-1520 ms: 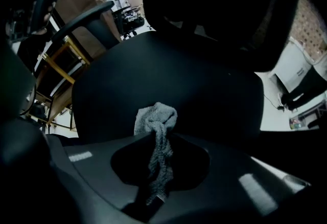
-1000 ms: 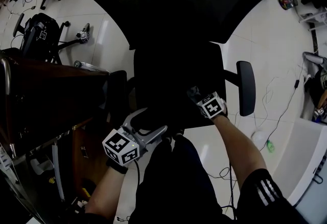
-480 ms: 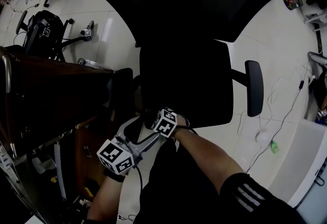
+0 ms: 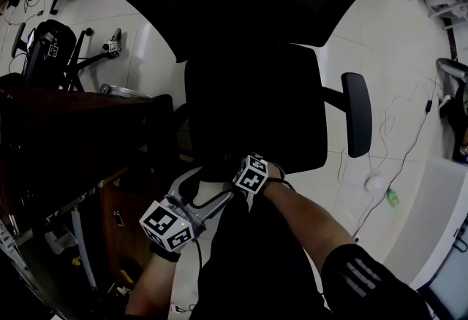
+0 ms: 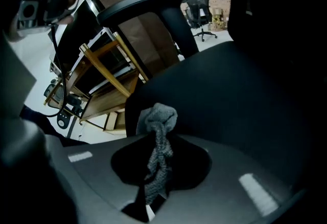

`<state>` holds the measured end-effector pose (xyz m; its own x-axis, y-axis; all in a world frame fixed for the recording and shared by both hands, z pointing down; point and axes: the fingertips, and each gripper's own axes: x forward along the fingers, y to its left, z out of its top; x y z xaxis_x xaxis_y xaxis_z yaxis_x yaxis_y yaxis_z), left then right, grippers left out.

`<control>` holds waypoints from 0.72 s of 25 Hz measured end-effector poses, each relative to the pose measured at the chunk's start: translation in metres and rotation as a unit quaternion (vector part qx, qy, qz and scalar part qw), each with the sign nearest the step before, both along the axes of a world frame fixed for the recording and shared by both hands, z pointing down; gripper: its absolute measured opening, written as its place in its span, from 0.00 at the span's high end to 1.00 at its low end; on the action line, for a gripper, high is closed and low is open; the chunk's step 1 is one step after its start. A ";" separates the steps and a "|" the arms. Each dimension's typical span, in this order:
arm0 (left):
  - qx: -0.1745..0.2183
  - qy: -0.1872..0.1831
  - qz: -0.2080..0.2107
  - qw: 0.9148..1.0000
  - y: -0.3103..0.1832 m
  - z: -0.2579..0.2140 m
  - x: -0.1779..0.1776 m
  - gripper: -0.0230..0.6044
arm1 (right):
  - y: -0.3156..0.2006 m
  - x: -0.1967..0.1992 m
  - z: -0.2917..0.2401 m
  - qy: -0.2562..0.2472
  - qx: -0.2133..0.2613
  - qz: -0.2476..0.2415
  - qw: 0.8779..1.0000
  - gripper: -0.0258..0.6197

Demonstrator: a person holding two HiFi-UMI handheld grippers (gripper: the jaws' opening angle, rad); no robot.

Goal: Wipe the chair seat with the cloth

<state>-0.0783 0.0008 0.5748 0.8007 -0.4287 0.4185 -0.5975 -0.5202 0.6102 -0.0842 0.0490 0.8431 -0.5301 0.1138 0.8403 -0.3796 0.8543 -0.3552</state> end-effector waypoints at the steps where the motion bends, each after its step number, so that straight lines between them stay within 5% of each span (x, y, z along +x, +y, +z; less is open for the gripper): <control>1: 0.000 0.003 0.004 1.000 0.000 0.000 0.006 0.37 | 0.001 0.021 0.004 0.014 0.001 0.004 1.000 0.88; 10: -0.001 0.019 0.048 0.999 0.004 -0.009 0.061 0.37 | -0.005 0.214 0.004 0.105 0.001 0.105 0.989 0.88; 18: 0.012 0.027 0.078 0.996 -0.005 -0.030 0.096 0.37 | -0.004 0.303 -0.012 0.161 0.007 0.176 0.971 0.88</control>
<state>0.0178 -0.0038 0.5449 0.8798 -0.3063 0.3635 -0.4742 -0.6189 0.6262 0.2186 0.0453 0.8309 -0.2432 -0.0386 0.9692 -0.7381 0.6556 -0.1591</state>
